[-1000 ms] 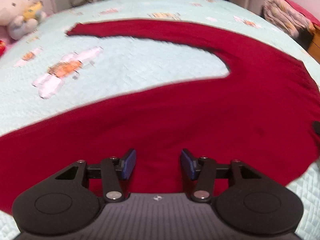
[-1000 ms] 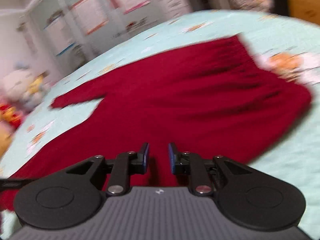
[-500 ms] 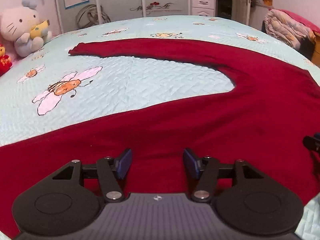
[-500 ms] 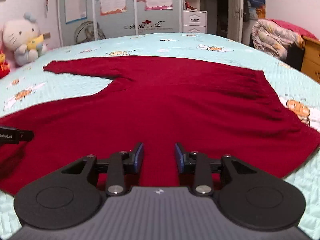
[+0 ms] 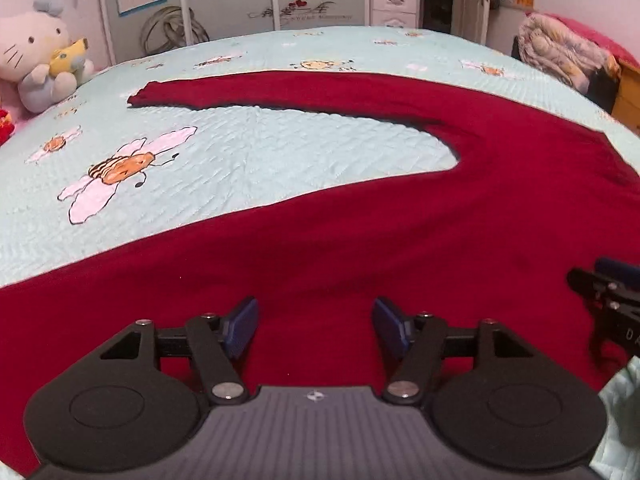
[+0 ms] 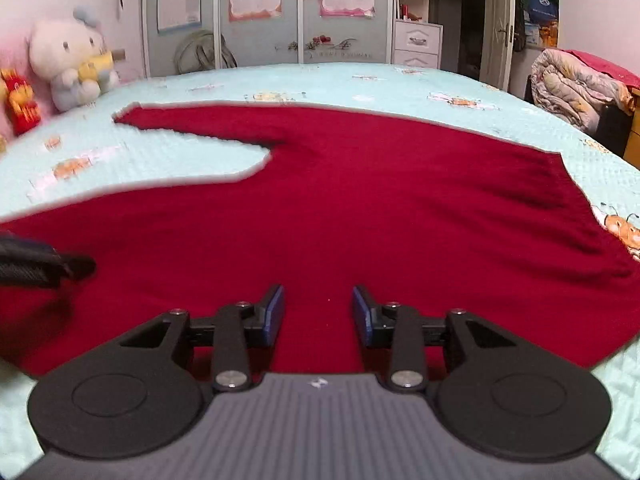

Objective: Fold clothes

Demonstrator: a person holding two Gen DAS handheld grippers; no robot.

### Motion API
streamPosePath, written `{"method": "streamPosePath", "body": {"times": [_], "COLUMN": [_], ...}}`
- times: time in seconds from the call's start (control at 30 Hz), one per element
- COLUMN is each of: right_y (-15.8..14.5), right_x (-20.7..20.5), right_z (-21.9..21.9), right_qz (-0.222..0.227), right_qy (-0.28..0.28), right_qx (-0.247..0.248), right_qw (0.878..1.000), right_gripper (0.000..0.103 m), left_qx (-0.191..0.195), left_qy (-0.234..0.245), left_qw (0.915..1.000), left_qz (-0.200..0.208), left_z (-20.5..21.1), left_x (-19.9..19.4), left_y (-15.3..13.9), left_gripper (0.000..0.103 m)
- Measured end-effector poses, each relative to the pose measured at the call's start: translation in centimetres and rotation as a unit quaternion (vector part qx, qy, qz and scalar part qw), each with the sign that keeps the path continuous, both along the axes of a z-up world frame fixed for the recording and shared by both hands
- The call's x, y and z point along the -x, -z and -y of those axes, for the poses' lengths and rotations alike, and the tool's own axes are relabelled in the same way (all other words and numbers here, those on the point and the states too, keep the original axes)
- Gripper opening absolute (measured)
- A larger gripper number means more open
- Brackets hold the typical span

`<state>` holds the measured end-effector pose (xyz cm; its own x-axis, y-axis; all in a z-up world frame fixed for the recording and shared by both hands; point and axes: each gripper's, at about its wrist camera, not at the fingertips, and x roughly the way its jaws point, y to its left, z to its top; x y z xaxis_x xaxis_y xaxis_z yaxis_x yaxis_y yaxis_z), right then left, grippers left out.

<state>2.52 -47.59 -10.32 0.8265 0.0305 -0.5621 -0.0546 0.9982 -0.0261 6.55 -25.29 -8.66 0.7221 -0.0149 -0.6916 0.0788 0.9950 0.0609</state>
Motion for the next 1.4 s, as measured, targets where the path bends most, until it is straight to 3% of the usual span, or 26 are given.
{"method": "streamPosePath", "body": {"times": [0.07,0.1,0.2,0.27,0.37,0.4,0.53,0.63,0.8,0.87,0.97,1.17,1.4], "right_y": [0.1,0.2,0.3,0.4,0.4,0.5,-0.1,-1.2,-1.1,0.4,0.4,0.5,0.6], "right_x": [-0.1,-0.2,0.2,0.4,0.1,-0.1,0.3,0.5,-1.3,-2.2,-2.1,-1.9,-2.7], "right_z": [-0.9,-1.3,-1.9,-1.4,0.9,2.0,4.2,3.5,3.3,2.7,1.2,1.9,1.9], "right_qz": [0.001,0.001,0.007,0.007,-0.012,-0.017,-0.008,0.006,-0.013,-0.024,-0.027,-0.028,-0.032], "right_qy": [0.038,0.057,0.062,0.058,0.056,0.056,0.046,0.042,0.12,0.117,0.11,0.1,0.1], "right_qx": [0.05,0.072,0.099,0.089,0.016,-0.021,-0.094,-0.085,-0.083,-0.041,0.002,-0.028,-0.014], "right_qw": [0.998,0.996,0.993,0.994,0.998,0.998,0.994,0.995,0.989,0.992,0.994,0.994,0.994], "right_gripper": [0.082,0.087,0.087,0.087,0.087,0.088,0.089,0.089,0.089,0.095,0.097,0.102,0.102], "left_qx": [0.005,0.008,0.014,0.015,0.025,0.03,0.037,0.053,0.038,0.023,-0.001,0.026,0.032], "left_qy": [-0.004,-0.006,-0.006,-0.003,-0.007,-0.006,0.035,0.052,0.041,0.046,0.053,0.056,0.058], "left_qw": [1.0,0.9999,0.9999,0.9998,0.9993,0.9993,0.9973,0.9949,0.9975,0.9979,0.9975,0.9975,0.9974], "left_qz": [-0.002,-0.003,-0.007,-0.011,-0.026,-0.022,0.053,0.069,0.045,0.04,0.045,0.034,0.03], "left_z": [-0.1,-0.2,-0.3,-0.5,-0.6,-0.5,0.6,1.3,2.0,2.3,2.9,2.1,1.7], "left_x": [-0.1,-0.1,0.0,0.1,0.0,0.2,2.1,2.0,0.5,0.3,0.6,0.4,0.3], "left_y": [0.0,0.1,-0.1,-0.2,-0.9,-1.4,-3.8,-4.3,-1.5,0.1,1.0,0.7,0.8], "left_gripper": [0.069,0.069,0.07,0.071,0.067,0.06,0.057,0.057,0.059,0.064,0.065,0.066,0.068]}}
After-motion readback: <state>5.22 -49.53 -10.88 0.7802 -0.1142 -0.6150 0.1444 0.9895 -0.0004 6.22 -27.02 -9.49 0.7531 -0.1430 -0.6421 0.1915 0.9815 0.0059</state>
